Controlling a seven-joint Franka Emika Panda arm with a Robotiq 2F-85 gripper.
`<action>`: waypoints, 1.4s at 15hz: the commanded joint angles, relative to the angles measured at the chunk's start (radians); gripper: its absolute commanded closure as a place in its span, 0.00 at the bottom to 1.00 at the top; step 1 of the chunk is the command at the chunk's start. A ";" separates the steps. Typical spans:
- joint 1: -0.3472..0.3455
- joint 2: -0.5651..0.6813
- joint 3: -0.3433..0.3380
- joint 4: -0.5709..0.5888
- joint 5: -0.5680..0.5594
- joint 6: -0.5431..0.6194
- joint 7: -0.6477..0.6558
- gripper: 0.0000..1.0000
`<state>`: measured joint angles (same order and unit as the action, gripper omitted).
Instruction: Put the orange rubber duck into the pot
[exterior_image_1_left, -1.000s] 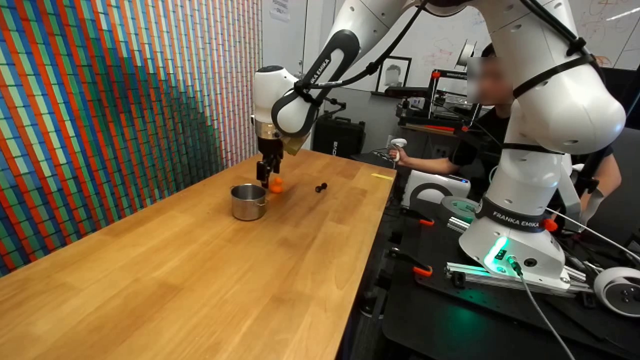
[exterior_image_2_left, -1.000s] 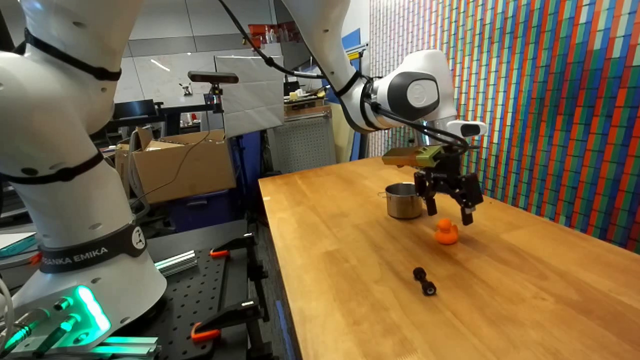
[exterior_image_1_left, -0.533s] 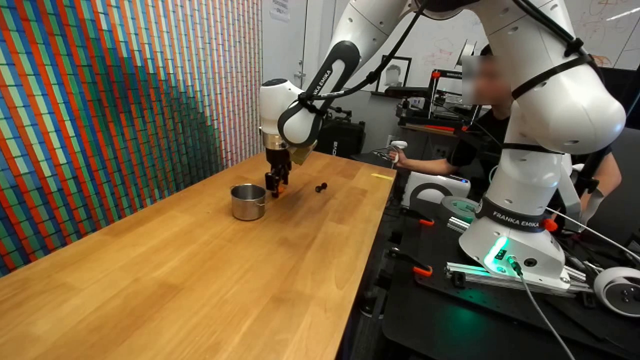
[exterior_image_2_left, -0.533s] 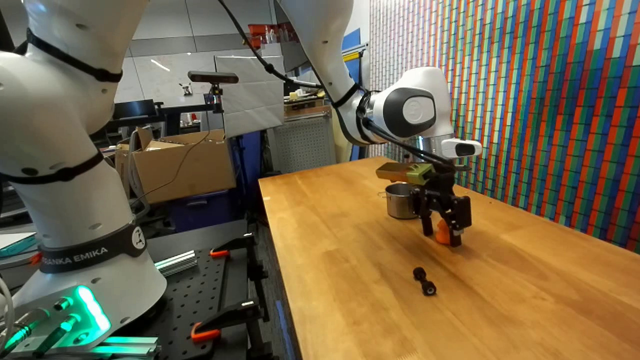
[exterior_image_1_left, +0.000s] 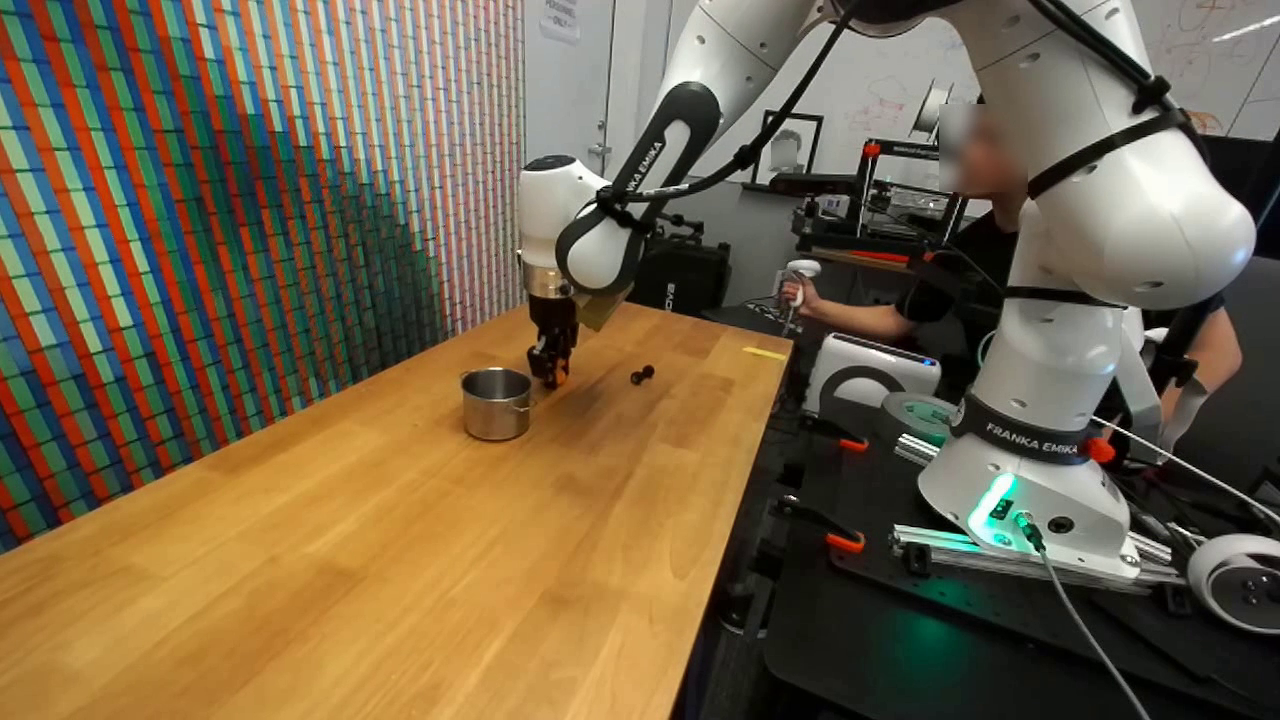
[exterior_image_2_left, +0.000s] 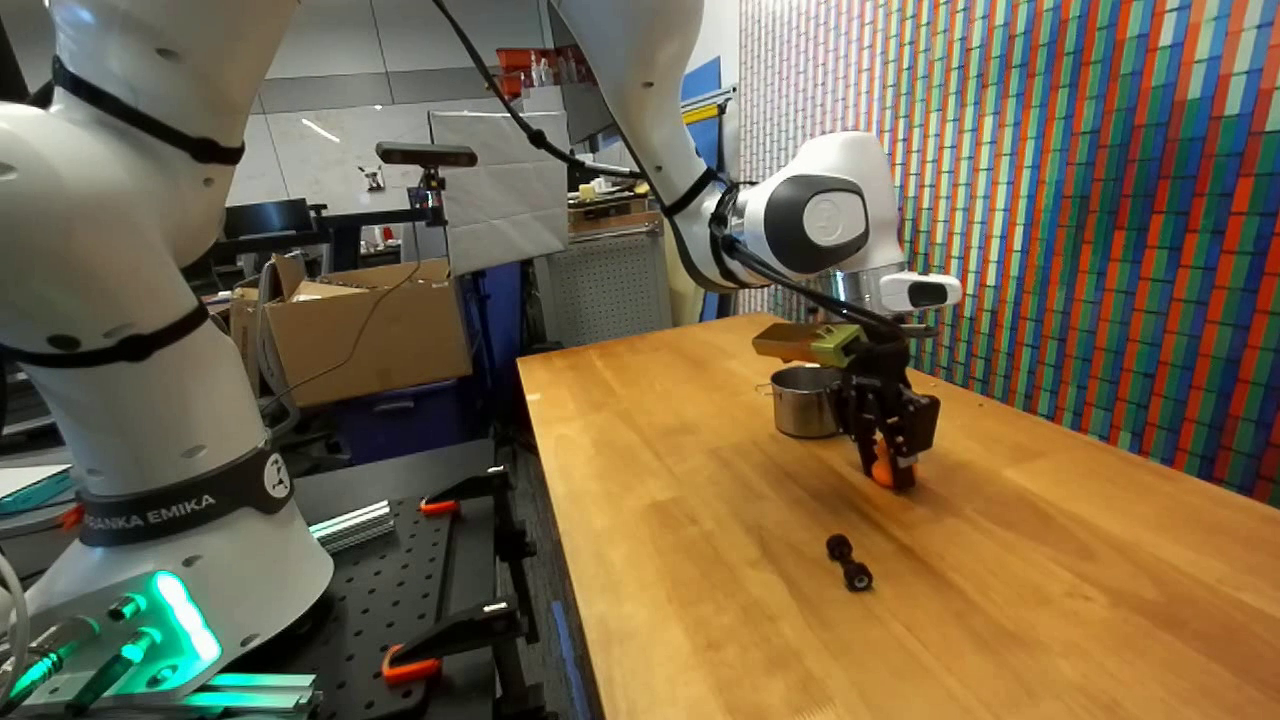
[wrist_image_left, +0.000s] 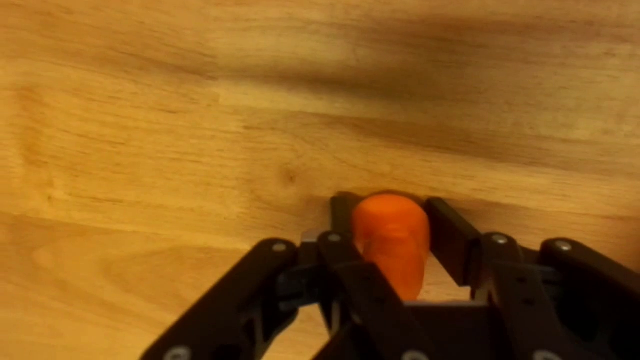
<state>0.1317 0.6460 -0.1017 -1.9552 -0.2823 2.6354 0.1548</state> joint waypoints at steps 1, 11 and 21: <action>0.009 -0.035 0.016 0.008 0.027 -0.020 -0.010 0.82; -0.006 -0.196 0.177 0.058 0.174 -0.190 -0.091 0.82; 0.016 -0.189 0.195 0.023 0.197 -0.267 -0.074 0.15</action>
<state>0.1433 0.4682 0.0989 -1.9422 -0.0963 2.3787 0.0964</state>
